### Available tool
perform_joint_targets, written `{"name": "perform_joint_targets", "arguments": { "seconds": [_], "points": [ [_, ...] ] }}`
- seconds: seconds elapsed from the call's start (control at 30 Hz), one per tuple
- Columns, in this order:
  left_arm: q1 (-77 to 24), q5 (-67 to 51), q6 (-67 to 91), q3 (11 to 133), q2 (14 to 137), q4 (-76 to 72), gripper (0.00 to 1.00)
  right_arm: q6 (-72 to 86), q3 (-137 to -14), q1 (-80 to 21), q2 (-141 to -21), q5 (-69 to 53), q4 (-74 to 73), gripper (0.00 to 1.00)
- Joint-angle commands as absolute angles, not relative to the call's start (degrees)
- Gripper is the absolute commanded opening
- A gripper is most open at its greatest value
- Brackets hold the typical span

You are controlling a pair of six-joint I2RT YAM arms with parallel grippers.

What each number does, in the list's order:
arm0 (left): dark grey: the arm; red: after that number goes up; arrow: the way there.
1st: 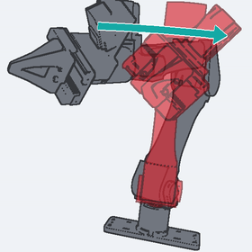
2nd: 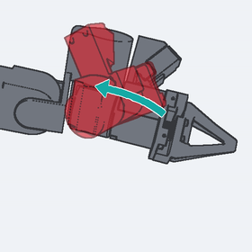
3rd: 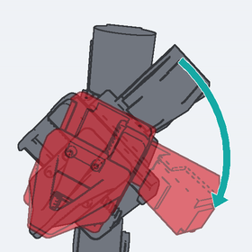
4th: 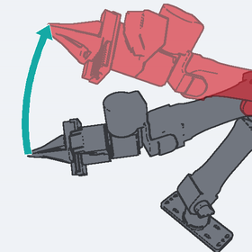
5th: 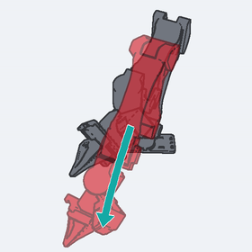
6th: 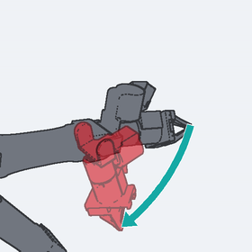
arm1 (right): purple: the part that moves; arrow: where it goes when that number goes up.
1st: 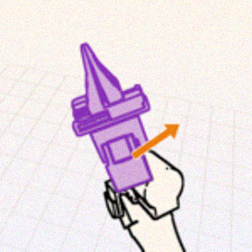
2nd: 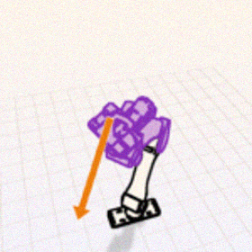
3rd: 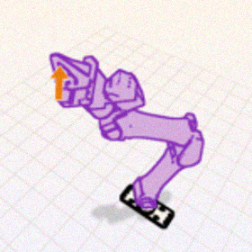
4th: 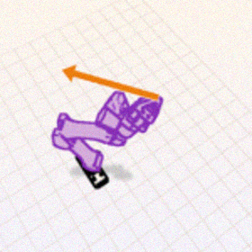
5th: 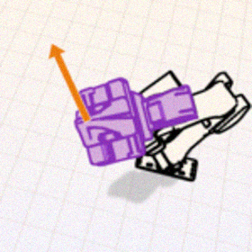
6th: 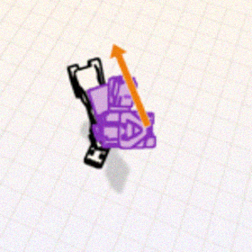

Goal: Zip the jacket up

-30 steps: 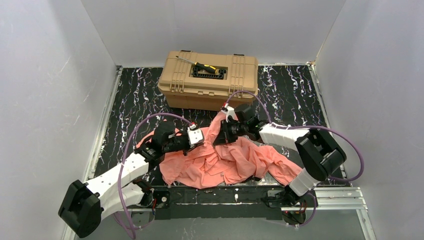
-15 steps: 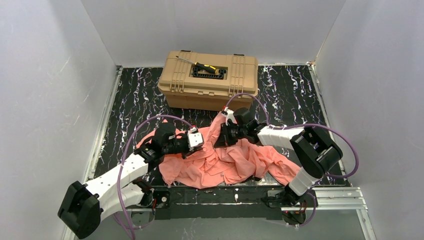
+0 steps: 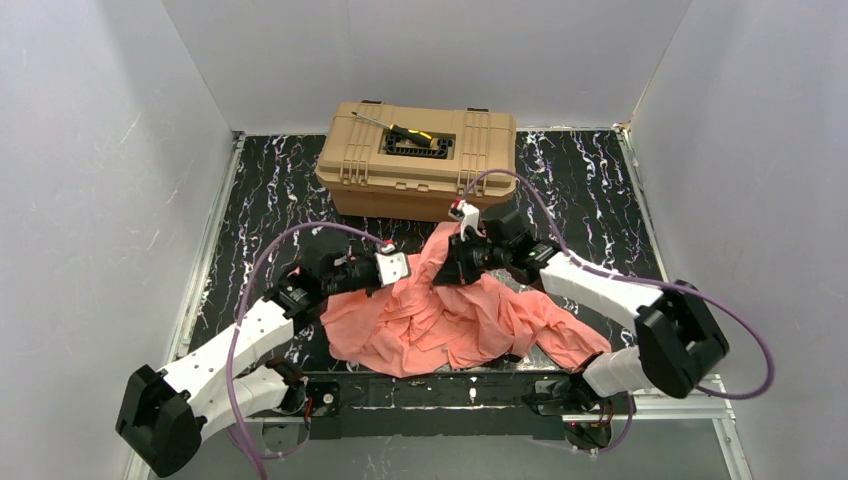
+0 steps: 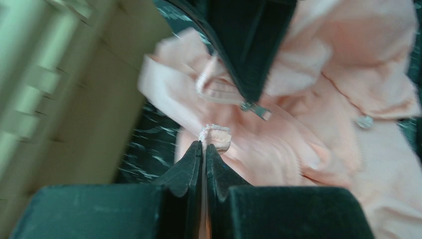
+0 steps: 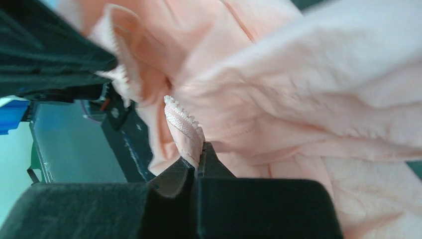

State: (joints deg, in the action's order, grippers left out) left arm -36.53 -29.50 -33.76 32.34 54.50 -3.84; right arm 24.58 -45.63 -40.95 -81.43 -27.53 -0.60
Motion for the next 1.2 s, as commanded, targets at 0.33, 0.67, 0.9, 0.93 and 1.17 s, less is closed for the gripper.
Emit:
{"name": "perform_joint_targets", "arguments": {
  "seconds": [0.33, 0.67, 0.9, 0.93, 1.17],
  "points": [
    [-36.4, -26.7, -48.2, 44.9, 46.7, -6.9, 0.00, 26.8, -52.0, -40.6, -70.3, -30.8, 9.5, 0.01],
    [-36.4, -29.6, -49.7, 42.9, 44.1, -7.0, 0.00, 35.2, -51.2, -40.5, -70.8, -33.2, 21.5, 0.01],
    [-36.4, -30.0, -49.9, 42.7, 44.4, -7.0, 0.00, 37.6, -51.0, -40.4, -71.5, -38.0, 26.7, 0.01],
    [-36.4, -30.0, -49.8, 42.6, 44.4, -7.0, 0.00, 38.0, -50.9, -40.4, -71.7, -38.7, 27.5, 0.01],
    [-36.4, -30.4, -49.0, 42.5, 44.6, -7.4, 0.00, 40.8, -51.9, -40.4, -74.2, -42.9, 30.9, 0.01]
  ]
}}
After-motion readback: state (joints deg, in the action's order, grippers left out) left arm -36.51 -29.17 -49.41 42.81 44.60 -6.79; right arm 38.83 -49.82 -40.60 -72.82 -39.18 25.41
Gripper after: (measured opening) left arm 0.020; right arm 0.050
